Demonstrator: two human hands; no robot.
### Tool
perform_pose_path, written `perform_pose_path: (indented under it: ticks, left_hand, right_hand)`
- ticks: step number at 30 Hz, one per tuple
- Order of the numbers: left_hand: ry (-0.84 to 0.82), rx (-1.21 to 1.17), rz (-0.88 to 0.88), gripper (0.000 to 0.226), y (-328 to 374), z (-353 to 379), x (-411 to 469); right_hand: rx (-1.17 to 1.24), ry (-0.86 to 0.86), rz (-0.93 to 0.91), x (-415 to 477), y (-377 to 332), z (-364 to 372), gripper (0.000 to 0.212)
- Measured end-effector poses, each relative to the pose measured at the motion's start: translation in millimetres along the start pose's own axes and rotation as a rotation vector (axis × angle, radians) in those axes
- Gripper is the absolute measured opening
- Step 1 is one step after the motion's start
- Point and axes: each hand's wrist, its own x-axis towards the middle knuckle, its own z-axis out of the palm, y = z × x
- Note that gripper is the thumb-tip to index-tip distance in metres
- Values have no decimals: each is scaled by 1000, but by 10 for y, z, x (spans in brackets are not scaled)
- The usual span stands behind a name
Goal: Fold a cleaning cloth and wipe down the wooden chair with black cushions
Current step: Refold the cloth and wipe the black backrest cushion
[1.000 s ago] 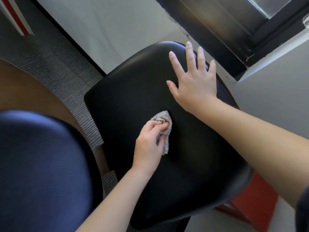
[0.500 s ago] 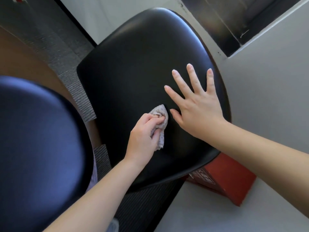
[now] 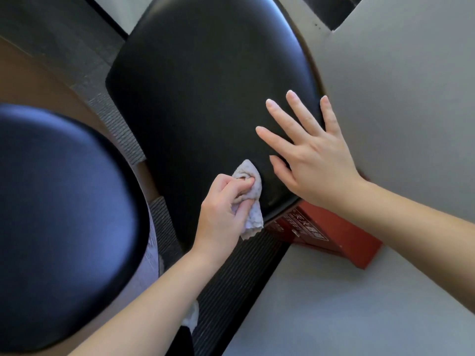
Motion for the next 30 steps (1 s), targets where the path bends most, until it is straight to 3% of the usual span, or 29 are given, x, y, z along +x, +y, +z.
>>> perform_pose_path:
  ticks: [9,15,20,24,30]
  left_hand:
    - [-12,119,66,28,81,158,-226]
    - [110,8,-200,30,334,349,-310]
    - [181,-71,-301,37,451,501,-416]
    - [92,3,-242,58,420,533,-499]
    - [176,87,-187,53,435,609,-327]
  right_hand:
    - [154,58,28,-339,43,20,45]
    - [250,52,28,-406,70,19,45]
    - [389,65,30,-408,116,5,40]
    - [423,53,34,-409,130,-16,40]
    - [435,76,45,-401,112,22,40]
